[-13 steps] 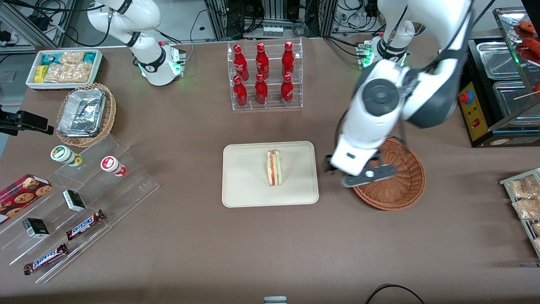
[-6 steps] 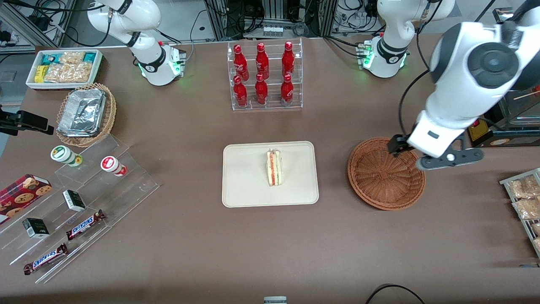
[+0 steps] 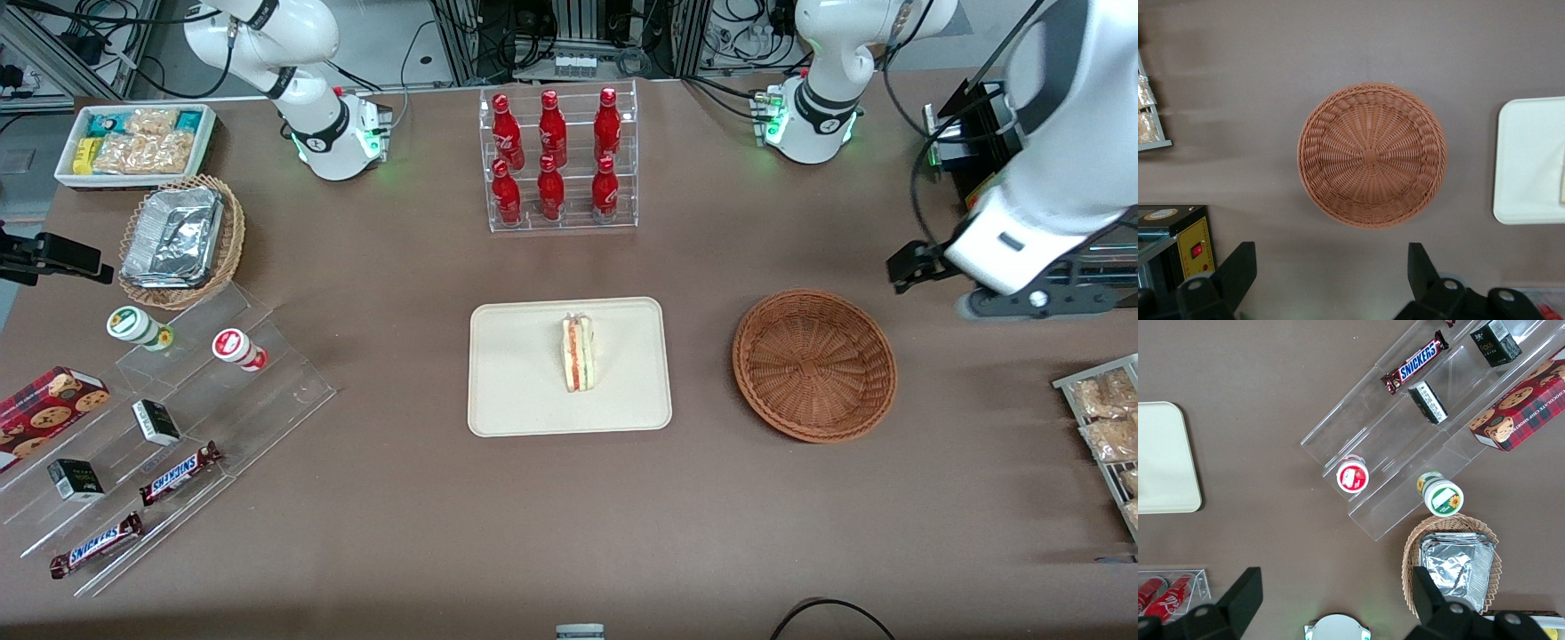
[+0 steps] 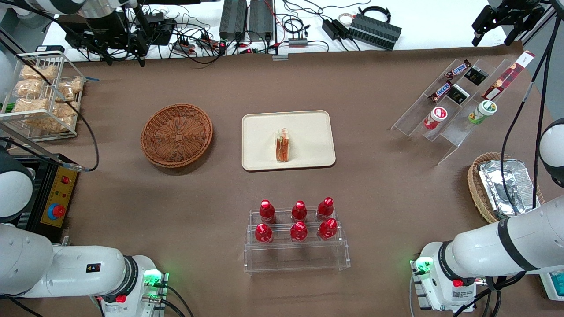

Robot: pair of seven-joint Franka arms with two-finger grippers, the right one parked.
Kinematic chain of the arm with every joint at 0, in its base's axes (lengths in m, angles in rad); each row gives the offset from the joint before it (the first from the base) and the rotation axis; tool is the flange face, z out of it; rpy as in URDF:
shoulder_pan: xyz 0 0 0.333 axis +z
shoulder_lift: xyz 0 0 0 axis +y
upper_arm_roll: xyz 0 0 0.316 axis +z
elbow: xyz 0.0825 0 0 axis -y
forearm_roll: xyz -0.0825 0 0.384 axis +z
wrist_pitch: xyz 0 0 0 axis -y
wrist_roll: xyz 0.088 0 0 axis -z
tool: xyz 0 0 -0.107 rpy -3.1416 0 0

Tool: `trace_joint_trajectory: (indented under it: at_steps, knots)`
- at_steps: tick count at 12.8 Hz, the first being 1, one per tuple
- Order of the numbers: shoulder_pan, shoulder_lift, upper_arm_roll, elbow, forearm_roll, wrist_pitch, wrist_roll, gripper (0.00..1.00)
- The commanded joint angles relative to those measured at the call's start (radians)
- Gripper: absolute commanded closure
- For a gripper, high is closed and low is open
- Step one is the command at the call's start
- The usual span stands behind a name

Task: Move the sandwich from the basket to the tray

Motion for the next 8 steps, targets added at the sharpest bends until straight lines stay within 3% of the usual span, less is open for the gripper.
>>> trace_joint_trajectory:
  at_steps: [1,4,7,8]
  knots:
    - [0.034,-0.075,-0.009,-0.066,-0.042,-0.008,0.05,0.0]
    - [0.052,-0.093,-0.004,-0.07,-0.045,-0.008,0.053,0.0]
    - [-0.049,-0.095,0.13,-0.06,-0.047,-0.011,0.051,0.0]
    - [-0.049,-0.09,0.137,-0.047,-0.045,-0.009,0.051,0.0]
